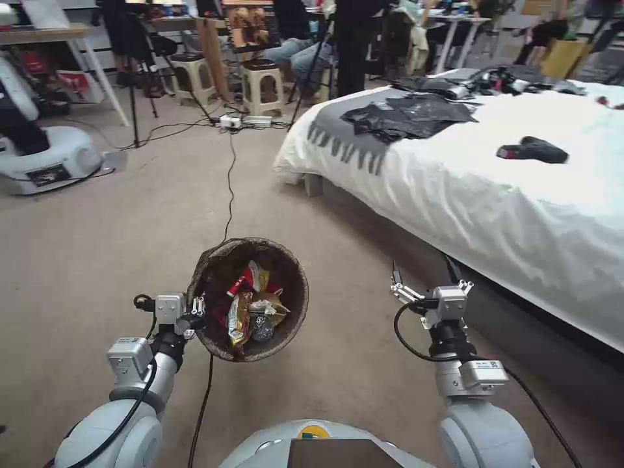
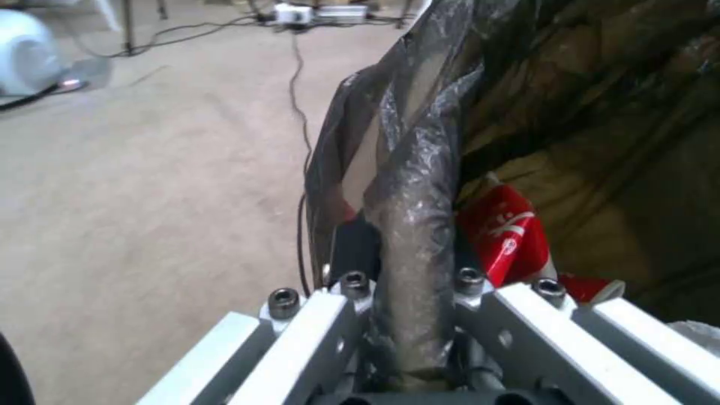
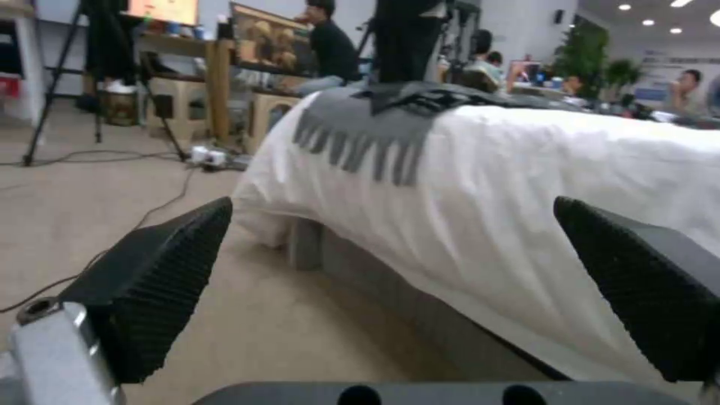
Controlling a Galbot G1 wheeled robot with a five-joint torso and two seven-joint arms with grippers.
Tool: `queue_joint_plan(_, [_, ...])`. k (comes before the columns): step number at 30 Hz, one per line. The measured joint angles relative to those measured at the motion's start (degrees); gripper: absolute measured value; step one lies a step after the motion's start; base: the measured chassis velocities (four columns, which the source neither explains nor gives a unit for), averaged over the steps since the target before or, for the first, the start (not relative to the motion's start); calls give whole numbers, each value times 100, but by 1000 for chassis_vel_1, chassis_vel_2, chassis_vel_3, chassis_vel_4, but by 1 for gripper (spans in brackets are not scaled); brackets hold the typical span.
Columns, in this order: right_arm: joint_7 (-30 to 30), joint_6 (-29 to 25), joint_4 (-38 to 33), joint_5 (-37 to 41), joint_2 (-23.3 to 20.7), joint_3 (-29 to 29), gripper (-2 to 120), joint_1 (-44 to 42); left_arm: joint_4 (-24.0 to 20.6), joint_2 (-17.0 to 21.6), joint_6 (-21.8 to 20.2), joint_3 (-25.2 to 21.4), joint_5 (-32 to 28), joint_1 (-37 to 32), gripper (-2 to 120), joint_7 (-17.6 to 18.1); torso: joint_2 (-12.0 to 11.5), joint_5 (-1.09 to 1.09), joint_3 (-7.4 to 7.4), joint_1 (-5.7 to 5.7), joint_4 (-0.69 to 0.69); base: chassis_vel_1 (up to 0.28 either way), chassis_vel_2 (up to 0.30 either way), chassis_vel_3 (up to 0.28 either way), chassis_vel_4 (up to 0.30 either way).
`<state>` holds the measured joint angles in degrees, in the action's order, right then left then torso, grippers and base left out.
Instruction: Pick up the trash bin, then pick up the garbage from the floor and place it into the trash bin.
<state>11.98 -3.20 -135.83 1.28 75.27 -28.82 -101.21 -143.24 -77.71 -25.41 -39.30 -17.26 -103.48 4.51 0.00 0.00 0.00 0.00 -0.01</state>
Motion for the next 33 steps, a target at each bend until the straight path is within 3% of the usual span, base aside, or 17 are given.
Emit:
queue_joint_plan(17, [69,99,1,135,-72,-27,100,78,0,-6,17,8,-1,11,3,2,0,0,0,0,1,100,105,112,106])
queue_joint_plan(33, [98,221,-25,240,-178,-24,100,172,0,-23,58,26,-2,-1,3,39,0,0,0,0,0,39,35,34,38])
